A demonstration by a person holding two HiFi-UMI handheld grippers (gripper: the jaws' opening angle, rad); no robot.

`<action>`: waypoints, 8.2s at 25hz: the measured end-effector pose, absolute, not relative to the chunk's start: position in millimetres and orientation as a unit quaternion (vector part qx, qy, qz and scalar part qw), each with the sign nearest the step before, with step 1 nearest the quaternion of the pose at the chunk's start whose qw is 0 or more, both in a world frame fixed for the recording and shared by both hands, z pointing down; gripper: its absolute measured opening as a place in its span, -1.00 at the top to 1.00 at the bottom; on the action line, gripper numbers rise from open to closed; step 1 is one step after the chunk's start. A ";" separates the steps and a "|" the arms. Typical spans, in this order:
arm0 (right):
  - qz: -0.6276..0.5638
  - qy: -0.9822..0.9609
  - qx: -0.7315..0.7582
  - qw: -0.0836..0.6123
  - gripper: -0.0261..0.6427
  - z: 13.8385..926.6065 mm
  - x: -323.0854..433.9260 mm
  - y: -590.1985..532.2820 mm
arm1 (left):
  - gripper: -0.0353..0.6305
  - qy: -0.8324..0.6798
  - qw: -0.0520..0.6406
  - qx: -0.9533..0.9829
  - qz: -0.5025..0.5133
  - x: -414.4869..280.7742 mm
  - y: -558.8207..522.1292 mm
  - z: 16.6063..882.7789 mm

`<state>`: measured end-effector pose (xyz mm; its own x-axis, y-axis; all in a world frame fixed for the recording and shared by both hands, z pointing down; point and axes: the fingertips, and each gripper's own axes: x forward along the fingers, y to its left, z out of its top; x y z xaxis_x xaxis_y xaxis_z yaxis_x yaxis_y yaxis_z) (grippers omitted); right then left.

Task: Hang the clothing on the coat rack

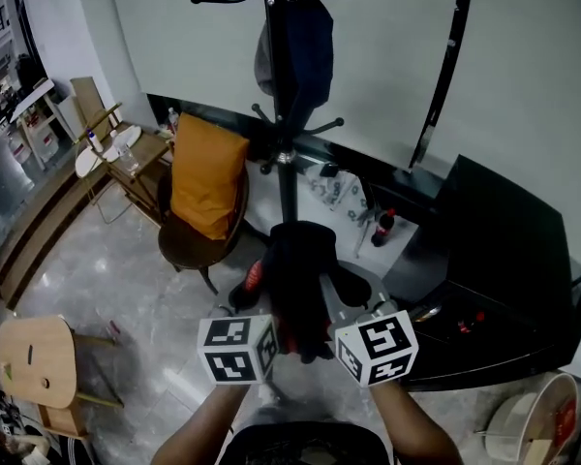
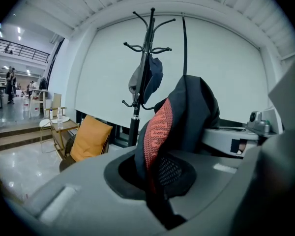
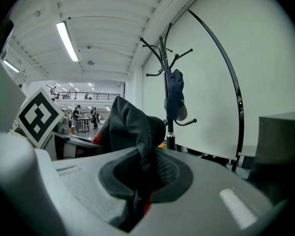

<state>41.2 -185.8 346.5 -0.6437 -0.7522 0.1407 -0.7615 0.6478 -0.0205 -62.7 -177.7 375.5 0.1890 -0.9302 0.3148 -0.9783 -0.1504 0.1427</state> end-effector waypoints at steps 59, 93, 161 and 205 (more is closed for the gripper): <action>-0.046 -0.871 0.481 0.088 0.84 329.1 -48.5 -328.4 | 0.83 -0.581 0.127 0.801 0.063 -156.5 -334.9 355.4; -0.019 -0.881 0.468 0.073 0.84 347.4 -41.8 -399.8 | 0.83 -0.576 0.132 0.802 0.085 -129.4 -411.6 367.1; 0.030 -0.882 0.462 0.092 0.84 406.4 -59.4 -423.3 | 0.83 -0.562 0.158 0.804 0.116 -124.4 -427.4 415.5; 0.053 -0.874 0.468 0.122 0.81 424.9 -67.2 -377.9 | 0.83 -0.522 0.164 0.826 0.134 -120.4 -386.0 434.2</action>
<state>-67.2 -377.9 424.9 -0.5326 -0.8048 0.2621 -0.8306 0.5565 0.0212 -120.4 -386.0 434.2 0.4200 -0.8183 0.3924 -0.9062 -0.4017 0.1323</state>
